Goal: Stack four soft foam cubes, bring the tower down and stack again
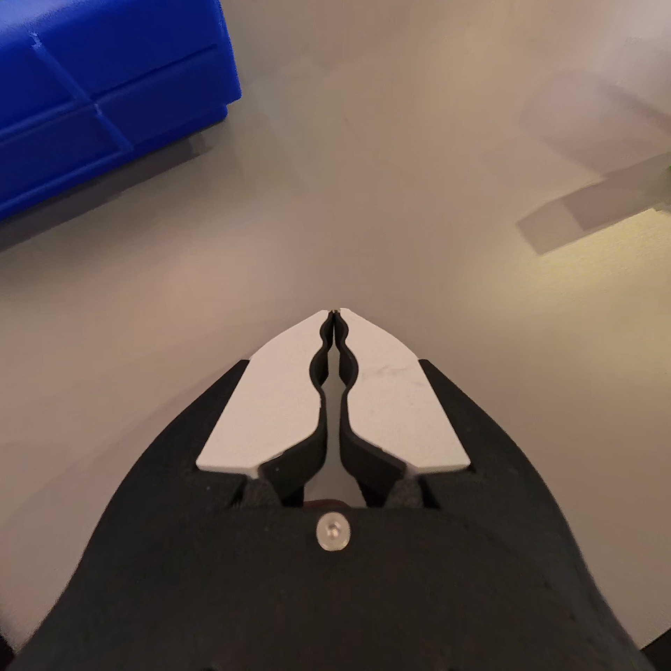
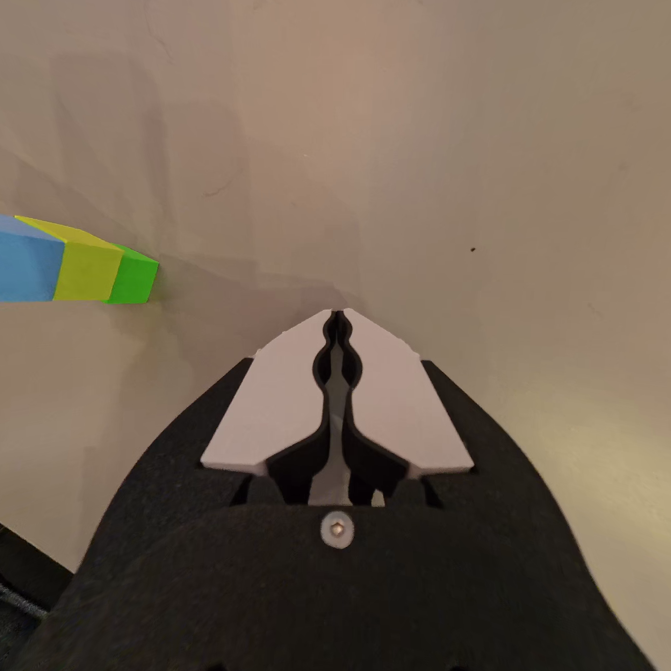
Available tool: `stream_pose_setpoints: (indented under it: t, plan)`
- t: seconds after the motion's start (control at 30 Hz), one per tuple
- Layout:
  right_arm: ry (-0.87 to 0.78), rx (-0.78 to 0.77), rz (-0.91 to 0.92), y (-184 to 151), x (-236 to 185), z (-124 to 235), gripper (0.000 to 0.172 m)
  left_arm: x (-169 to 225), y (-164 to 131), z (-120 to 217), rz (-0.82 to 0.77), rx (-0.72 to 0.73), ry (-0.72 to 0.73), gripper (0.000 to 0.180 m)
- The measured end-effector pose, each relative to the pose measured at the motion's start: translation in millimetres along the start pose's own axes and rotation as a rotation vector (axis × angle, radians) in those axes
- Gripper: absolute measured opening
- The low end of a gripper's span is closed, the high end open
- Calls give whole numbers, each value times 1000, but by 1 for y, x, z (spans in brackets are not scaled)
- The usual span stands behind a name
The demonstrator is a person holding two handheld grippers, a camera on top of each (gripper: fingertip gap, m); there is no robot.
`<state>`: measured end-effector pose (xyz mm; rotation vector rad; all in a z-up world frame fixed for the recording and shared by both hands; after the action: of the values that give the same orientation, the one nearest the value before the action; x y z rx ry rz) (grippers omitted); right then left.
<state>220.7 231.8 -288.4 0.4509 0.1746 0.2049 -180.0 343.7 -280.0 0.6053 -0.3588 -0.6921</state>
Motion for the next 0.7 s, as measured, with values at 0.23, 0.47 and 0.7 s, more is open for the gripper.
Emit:
stream_pose_setpoints:
  t: [0.23,0.47,0.7]
  plan:
    - [-11,-23,-66,-6,5,9,0,-9,-1,5,25,12,9,0]
    - [4,-53,-112,-17,0,10,0,-17,-1,9,49,26,12,0]
    - [-9,-83,-120,-13,-13,7,0,-23,3,23,44,50,49,0]
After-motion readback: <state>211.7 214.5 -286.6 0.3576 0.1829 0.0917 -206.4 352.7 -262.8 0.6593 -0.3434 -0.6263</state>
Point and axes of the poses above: each gripper's, where its closed fingertips meet, z back along the fingers, y out of its top, x = y × z across the jaws, the point moved 7 cm from there along z, back along the fingers, and after that the axes turned 5 degrees about z, right-handed, at the moved point
